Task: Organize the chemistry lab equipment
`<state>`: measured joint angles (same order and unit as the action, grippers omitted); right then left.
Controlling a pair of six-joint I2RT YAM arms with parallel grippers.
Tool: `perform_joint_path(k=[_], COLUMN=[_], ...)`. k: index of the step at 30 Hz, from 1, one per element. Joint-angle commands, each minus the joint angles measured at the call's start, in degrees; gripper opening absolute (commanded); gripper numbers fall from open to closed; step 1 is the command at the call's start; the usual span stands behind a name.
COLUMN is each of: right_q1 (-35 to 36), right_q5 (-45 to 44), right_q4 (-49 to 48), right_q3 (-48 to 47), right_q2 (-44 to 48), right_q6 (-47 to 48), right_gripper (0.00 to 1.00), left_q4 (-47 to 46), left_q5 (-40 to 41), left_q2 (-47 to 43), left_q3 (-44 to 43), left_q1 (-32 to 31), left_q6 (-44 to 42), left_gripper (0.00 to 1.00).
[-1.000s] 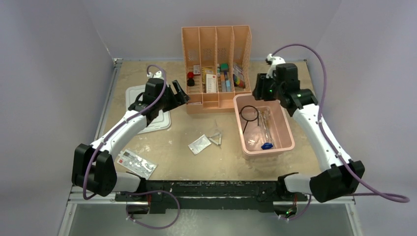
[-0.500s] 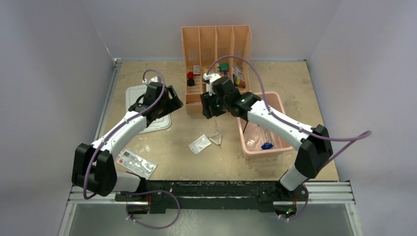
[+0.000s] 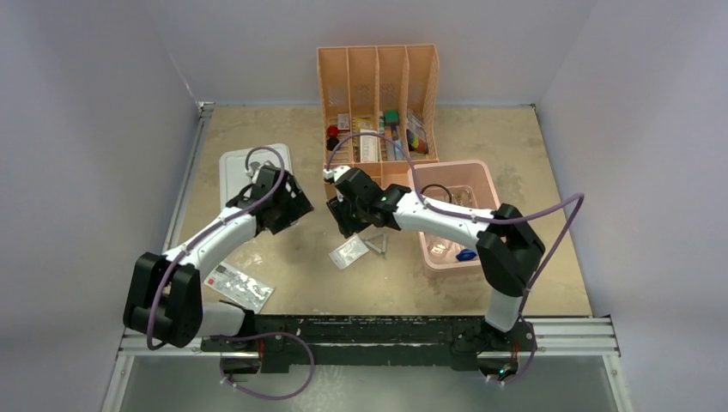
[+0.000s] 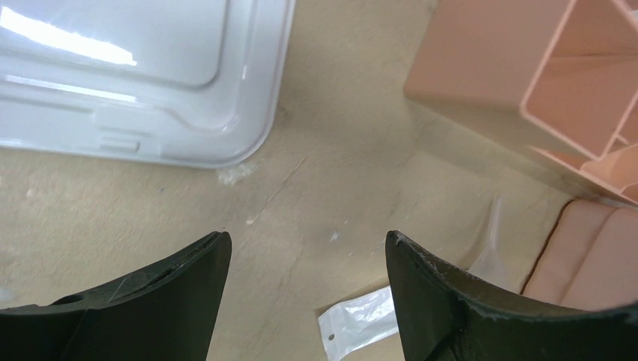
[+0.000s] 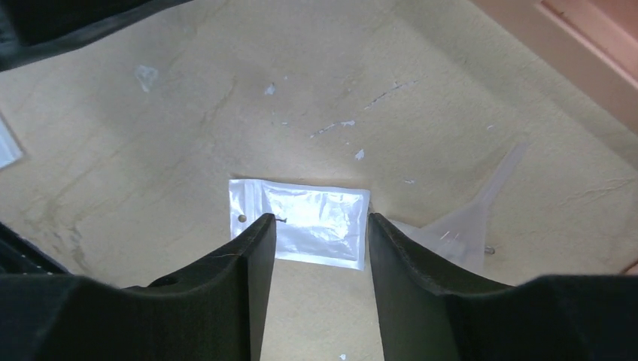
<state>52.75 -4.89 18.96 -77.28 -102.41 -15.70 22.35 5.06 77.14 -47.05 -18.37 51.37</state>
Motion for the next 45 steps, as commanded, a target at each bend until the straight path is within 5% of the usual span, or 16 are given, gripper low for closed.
perform_joint_path(k=[1,5,17,34,45], right_q1=[0.4,1.1,2.2,2.3,2.2], right_q5=[0.0,1.9,4.5,13.6,16.2], right_q4=[-1.8,-1.1,4.4,3.1,-1.2], right_q3=[0.3,-0.1,-1.0,0.1,2.6], right_q2=[-1.5,-3.3,-7.8,-11.4,-10.8], right_q6=[0.4,2.3,3.7,-1.2,-2.9], right_gripper=[0.49,0.38,0.39,0.39,0.31], left_q4=[-0.4,-2.8,-7.7,-15.9,-22.5], left_q5=[0.6,-1.7,-13.1,-17.1,-17.3], left_q2=[-5.4,-8.5,-8.1,-6.3,-8.4], left_q3=[4.1,8.5,15.6,20.3,25.9], left_q1=[0.4,0.4,0.1,-8.2,-9.1], left_q6=[3.7,5.4,10.8,15.2,19.5], left_gripper=[0.74,0.72,0.66,0.64,0.42])
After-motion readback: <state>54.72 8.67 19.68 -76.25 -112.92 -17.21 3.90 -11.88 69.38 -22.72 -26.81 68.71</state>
